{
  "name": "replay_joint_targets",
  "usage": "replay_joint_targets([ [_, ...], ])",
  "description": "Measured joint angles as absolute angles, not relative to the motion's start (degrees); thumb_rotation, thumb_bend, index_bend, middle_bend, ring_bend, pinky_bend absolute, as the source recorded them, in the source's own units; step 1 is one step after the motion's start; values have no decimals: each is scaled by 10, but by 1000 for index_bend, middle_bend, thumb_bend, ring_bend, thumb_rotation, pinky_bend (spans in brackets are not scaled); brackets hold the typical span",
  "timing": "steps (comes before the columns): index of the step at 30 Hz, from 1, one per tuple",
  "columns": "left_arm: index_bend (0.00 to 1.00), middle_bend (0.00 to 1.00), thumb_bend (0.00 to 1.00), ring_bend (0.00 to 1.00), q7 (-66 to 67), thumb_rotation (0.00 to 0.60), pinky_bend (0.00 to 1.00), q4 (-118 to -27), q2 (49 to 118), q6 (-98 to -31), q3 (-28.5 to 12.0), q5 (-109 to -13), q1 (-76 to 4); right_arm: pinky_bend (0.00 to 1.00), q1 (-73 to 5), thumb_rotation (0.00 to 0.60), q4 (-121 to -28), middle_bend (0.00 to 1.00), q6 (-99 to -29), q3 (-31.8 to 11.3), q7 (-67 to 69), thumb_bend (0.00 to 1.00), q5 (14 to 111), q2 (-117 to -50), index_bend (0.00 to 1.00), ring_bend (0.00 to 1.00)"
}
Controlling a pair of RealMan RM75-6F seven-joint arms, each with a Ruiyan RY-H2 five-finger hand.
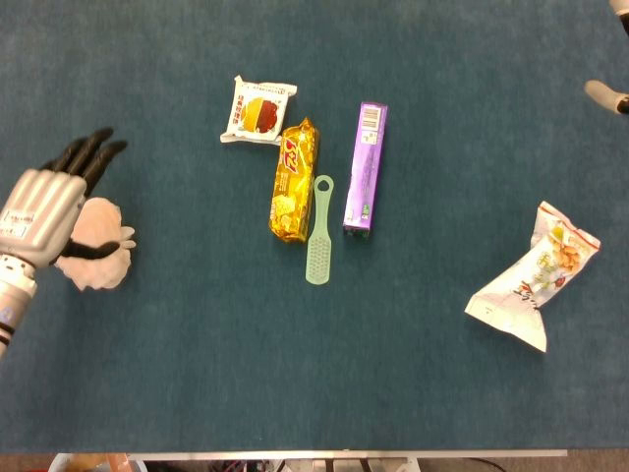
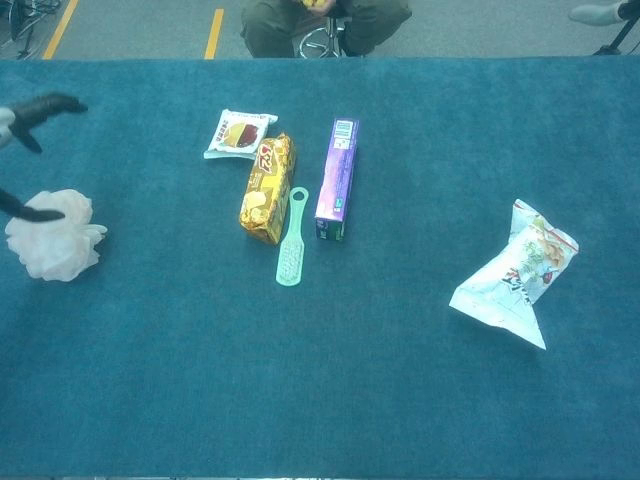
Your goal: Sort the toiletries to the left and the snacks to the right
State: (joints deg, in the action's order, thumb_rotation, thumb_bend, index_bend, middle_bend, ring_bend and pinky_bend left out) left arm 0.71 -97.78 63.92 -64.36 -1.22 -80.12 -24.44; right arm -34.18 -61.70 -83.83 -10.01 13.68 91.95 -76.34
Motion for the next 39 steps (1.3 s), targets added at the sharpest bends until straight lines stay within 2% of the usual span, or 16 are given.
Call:
replay_joint_targets([
  [6, 198, 58, 112, 128, 0, 600, 294, -976, 657, -682, -39, -823, -250, 292, -344, 600, -616, 174, -839, -101, 140, 0, 921, -768, 59, 118],
  [10, 210, 88, 112, 148, -15, 600, 295, -964, 679, -677, -53, -821, -261, 292, -349, 600, -615, 178, -843, -103, 145, 0, 925, -772, 95, 118],
  [15, 223, 104, 112, 165, -11, 599, 315, -963, 696, -641, -64, -787, -280, 292, -365, 600, -621, 182, -859, -118, 147, 0, 935, -771, 103, 118],
  [20, 226, 153, 112, 180, 48, 507, 325, -977, 718, -605, -76, -719, -303, 292, -382, 600, -647, 188, -871, -139, 146, 0, 940, -760, 103, 118],
  [24, 230, 160, 112, 193, 109, 495, 336, -972, 751, -587, -85, -665, -324, 292, -388, 600, -659, 189, -868, -141, 137, 0, 941, -755, 103, 118],
  [27, 242, 168, 112, 202, 147, 463, 348, -950, 788, -582, -92, -628, -339, 293, -386, 600, -657, 189, -864, -138, 134, 0, 937, -757, 103, 118],
  [31, 261, 188, 112, 222, 169, 379, 361, -916, 828, -577, -104, -581, -357, 293, -383, 600, -647, 189, -860, -137, 141, 0, 928, -760, 103, 118],
  [36, 261, 217, 112, 241, 201, 331, 376, -878, 873, -580, -121, -531, -377, 292, -382, 600, -630, 189, -857, -138, 154, 0, 920, -765, 103, 118],
  [39, 261, 222, 112, 246, 221, 277, 385, -870, 891, -586, -131, -502, -387, 292, -381, 600, -623, 189, -857, -139, 159, 0, 916, -767, 103, 118],
])
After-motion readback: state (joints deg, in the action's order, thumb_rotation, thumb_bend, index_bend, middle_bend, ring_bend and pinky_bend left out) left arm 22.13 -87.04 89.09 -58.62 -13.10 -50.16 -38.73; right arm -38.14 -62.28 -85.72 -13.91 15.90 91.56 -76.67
